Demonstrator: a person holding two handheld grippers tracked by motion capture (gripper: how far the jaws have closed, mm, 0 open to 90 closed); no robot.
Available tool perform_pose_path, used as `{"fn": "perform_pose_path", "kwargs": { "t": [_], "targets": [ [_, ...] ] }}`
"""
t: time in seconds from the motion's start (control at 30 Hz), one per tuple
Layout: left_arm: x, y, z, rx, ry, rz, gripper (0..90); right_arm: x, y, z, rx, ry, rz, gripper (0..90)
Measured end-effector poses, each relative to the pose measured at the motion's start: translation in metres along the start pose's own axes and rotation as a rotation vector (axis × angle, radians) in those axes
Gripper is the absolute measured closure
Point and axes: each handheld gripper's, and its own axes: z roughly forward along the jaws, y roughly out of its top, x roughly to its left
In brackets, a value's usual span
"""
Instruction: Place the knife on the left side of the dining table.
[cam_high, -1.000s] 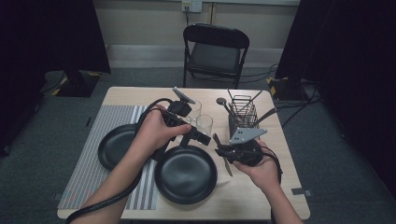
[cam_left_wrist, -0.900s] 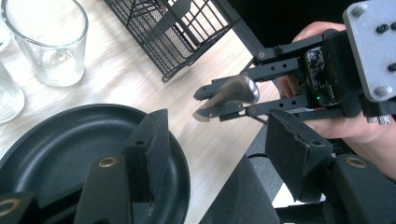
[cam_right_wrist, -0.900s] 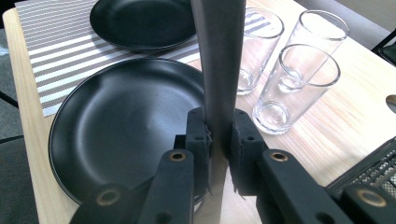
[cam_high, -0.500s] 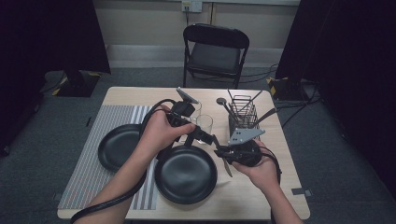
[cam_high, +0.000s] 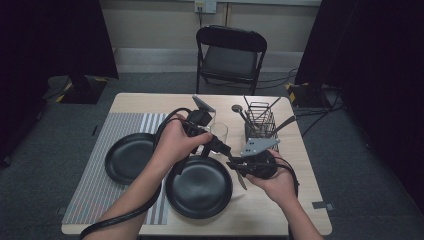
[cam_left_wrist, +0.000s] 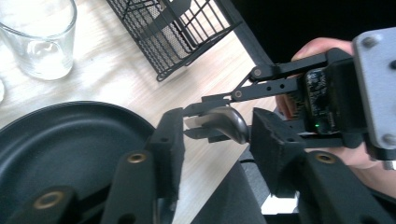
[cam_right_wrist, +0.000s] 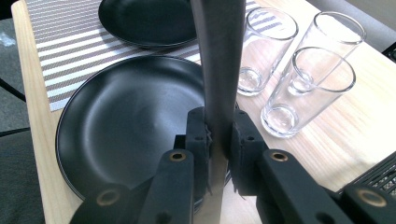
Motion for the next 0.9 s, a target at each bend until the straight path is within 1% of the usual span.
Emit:
{"fn": "perform_pose_path", "kwargs": {
  "t": [0.03, 0.07, 0.1, 0.13, 0.17, 0.23, 0.37, 0.43, 0.47, 0.6, 0.77, 0.87, 0.9],
  "targets": [
    [-0.0003, -0.0002, 0.0003, -0.004, 0.005, -0.007, 57.1, 0.0004, 0.0008, -0.0001, 0.000, -0.002, -0.005, 80.0],
    [0.0002, -0.0002, 0.0000, -0.002, 0.006, -0.001, 57.4, 0.0010, 0.0017, 0.0000, 0.005, -0.001, -0.015, 80.0],
    [0.0010, -0.0004, -0.0002, 0.000, 0.000, -0.001, 57.8, 0.0015, 0.0020, 0.0003, 0.002, -0.002, -0.015, 80.0],
    [0.0017, -0.0007, 0.0002, 0.002, 0.002, -0.001, 58.5, 0.0018, 0.0025, 0.0003, 0.001, 0.001, -0.014, 80.0],
    [0.0019, -0.0010, 0.0007, 0.002, -0.006, -0.012, 59.1, 0.0023, 0.0030, 0.0005, 0.002, 0.003, -0.017, 80.0],
    [0.0023, -0.0016, 0.0016, -0.001, -0.008, -0.027, 61.0, 0.0038, 0.0043, 0.0014, 0.006, 0.002, -0.029, 80.0],
    [0.0032, -0.0019, 0.0008, 0.005, -0.017, -0.027, 64.8, 0.0050, 0.0054, 0.0030, 0.008, 0.006, -0.037, 80.0],
    [0.0034, -0.0019, -0.0001, 0.015, -0.024, -0.026, 67.3, 0.0051, 0.0060, 0.0030, 0.009, 0.006, -0.042, 80.0],
    [0.0031, -0.0020, 0.0001, 0.013, -0.029, -0.035, 67.7, 0.0055, 0.0063, 0.0028, 0.013, 0.008, -0.042, 80.0],
    [0.0041, -0.0021, -0.0001, 0.011, -0.035, -0.040, 68.2, 0.0061, 0.0075, 0.0021, 0.012, 0.002, -0.056, 80.0],
    [0.0036, -0.0018, -0.0009, 0.011, -0.038, -0.050, 71.5, 0.0065, 0.0082, 0.0018, 0.013, 0.002, -0.057, 79.9],
    [0.0039, -0.0016, -0.0013, 0.016, -0.040, -0.057, 75.0, 0.0069, 0.0087, 0.0019, 0.014, 0.002, -0.054, 79.9],
    [0.0048, -0.0019, -0.0011, 0.015, -0.047, -0.061, 75.3, 0.0069, 0.0087, 0.0020, 0.014, 0.002, -0.054, 79.9]
  ]
}}
